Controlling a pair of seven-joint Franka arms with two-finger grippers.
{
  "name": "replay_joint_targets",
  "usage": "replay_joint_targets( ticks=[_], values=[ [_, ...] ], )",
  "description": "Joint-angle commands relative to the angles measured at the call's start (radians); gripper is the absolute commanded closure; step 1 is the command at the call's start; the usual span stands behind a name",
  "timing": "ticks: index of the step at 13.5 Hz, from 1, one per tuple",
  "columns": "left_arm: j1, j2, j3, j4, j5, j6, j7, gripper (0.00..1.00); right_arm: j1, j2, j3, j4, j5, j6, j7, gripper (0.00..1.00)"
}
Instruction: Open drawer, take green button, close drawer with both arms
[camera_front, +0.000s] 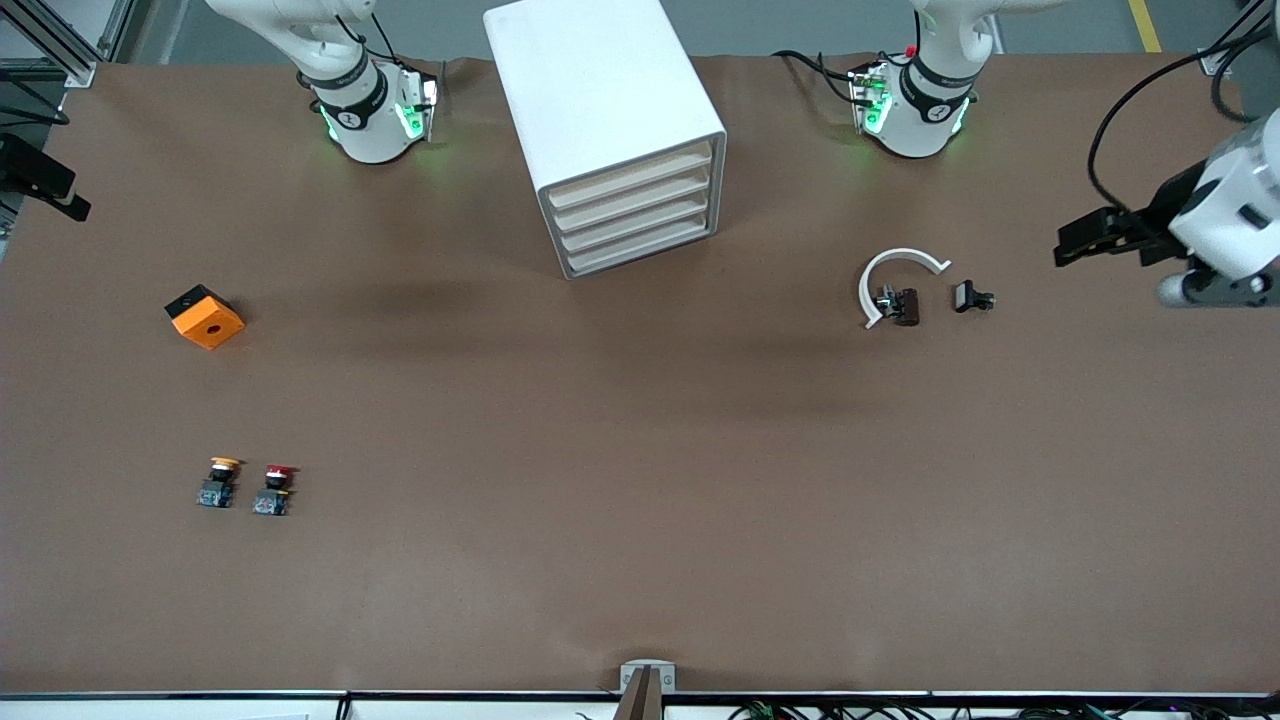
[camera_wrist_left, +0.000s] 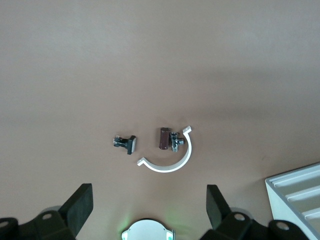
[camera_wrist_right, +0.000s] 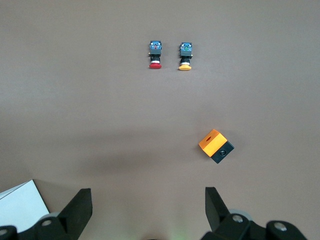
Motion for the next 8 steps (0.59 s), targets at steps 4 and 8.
replay_joint_targets(
  ticks=[4, 8],
  values=[
    [-0.066, 0.16, -0.027, 0.033, -0.077, -0.002, -0.211, 0.0, -0.002, -0.028, -0.004, -0.025, 0.008, 0.012, -0.006, 0.0],
    [-0.122, 0.248, -0.027, 0.06, -0.119, 0.03, -0.416, 0.0, -0.002, -0.028, -0.004, -0.025, 0.008, 0.012, -0.005, 0.0]
  ],
)
